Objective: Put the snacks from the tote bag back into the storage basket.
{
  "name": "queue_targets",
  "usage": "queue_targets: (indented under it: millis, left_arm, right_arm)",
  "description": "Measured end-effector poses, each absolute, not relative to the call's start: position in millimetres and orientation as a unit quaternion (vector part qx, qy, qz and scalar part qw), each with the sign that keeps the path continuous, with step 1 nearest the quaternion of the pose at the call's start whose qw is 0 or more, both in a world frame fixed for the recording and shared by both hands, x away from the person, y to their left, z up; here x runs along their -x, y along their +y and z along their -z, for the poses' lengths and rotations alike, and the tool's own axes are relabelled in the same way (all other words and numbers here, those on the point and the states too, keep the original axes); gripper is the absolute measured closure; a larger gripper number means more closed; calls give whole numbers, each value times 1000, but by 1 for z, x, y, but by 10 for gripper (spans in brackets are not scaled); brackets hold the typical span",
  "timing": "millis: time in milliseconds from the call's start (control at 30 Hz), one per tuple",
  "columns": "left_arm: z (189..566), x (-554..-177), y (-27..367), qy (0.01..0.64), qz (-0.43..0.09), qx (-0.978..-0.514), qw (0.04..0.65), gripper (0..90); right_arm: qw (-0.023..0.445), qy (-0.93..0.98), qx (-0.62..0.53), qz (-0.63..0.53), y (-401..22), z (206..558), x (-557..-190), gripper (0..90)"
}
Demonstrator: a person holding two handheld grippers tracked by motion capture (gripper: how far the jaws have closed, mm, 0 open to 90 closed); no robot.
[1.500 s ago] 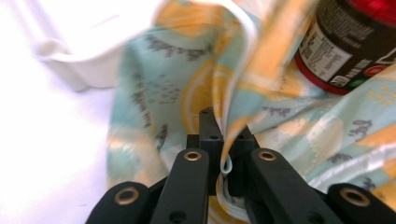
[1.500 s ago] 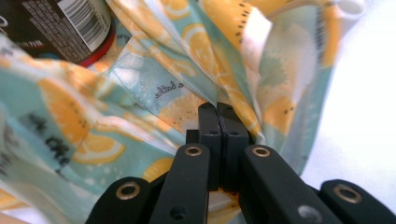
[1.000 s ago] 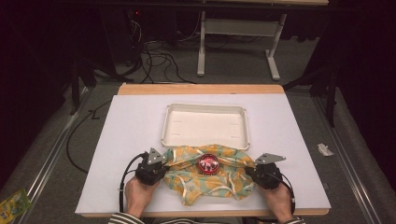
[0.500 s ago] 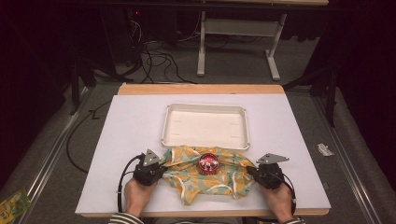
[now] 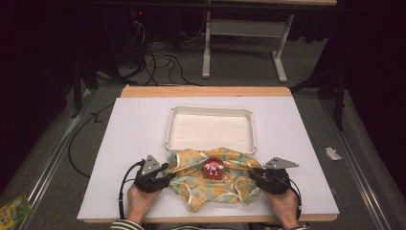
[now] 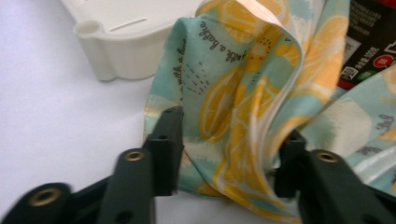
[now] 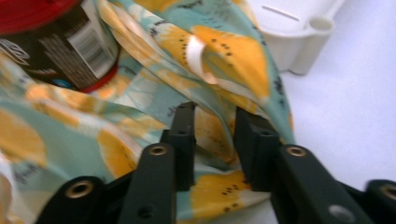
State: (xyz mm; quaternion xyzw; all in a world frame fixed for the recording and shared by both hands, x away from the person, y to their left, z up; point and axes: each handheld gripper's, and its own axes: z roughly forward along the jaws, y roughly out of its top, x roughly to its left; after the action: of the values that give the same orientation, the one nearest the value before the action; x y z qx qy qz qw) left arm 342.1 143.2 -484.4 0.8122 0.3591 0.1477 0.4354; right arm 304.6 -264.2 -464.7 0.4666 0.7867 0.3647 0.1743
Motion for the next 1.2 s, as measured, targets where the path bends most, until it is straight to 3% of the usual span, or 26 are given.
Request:
queue_targets:
  millis: [167, 400, 1200]
  left_arm:
    - [484, -341, 143, 355, -155, -813, 434, 416]
    - [484, -340, 145, 354, -150, -808, 446, 390]
    - [484, -338, 149, 353, -149, -798, 465, 391]
  right_arm:
    - [179, 784, -454, -383, -258, 456, -300, 599]
    - [189, 781, -441, -399, -251, 448, -294, 538]
    - [217, 756, -414, -458, -253, 422, -288, 511]
